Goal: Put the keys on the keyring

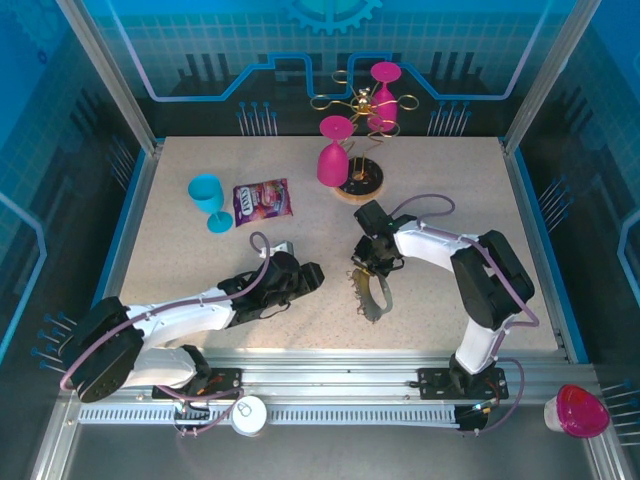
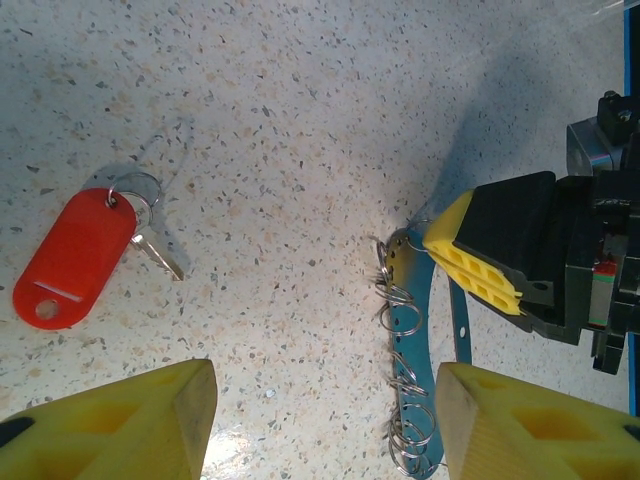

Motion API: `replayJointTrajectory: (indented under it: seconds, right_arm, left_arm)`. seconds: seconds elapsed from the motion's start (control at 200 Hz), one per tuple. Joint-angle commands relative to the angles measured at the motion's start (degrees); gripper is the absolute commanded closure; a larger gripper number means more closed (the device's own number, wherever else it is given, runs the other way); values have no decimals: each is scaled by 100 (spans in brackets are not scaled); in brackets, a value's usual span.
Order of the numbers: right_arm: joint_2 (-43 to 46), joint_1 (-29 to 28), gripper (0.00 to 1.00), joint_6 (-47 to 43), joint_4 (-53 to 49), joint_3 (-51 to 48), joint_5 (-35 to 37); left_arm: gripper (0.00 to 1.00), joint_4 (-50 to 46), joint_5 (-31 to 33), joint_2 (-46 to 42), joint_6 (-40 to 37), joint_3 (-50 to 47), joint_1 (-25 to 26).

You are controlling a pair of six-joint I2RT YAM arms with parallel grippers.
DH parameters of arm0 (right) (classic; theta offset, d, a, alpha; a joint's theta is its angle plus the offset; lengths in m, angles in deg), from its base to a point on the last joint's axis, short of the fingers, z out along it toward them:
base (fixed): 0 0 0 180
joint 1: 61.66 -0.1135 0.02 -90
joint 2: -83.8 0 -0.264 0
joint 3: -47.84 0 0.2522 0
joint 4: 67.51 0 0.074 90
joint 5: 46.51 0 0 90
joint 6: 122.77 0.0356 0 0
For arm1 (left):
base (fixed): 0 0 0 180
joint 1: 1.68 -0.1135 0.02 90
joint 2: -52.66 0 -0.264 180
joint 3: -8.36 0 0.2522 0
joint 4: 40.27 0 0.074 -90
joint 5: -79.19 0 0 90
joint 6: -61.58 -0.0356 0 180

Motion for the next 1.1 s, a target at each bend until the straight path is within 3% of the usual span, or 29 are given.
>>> replayJointTrajectory:
  seconds: [0.0, 0.21, 0.46, 0.75, 1.096]
  right_arm:
    - [-110, 92, 92, 36, -39, 17, -52]
    - [211, 110, 100, -375, 179, -139, -128]
    - [1614, 83, 100, -2220, 1504, -1097, -614]
    - [2989, 54, 100, -3786, 806, -1443, -1092]
    - [3685, 13, 100, -5139, -39, -920, -1734]
  left_arm:
    - [41, -73, 130, -152, 39, -107, 33]
    - [41, -310, 222, -365, 22, -98, 33]
    - [41, -940, 757, -1242, -217, -237, 38]
    - [41, -1769, 1427, -2592, -829, -319, 37]
    - [41, -1963, 1680, -3346, -1942, -294, 34]
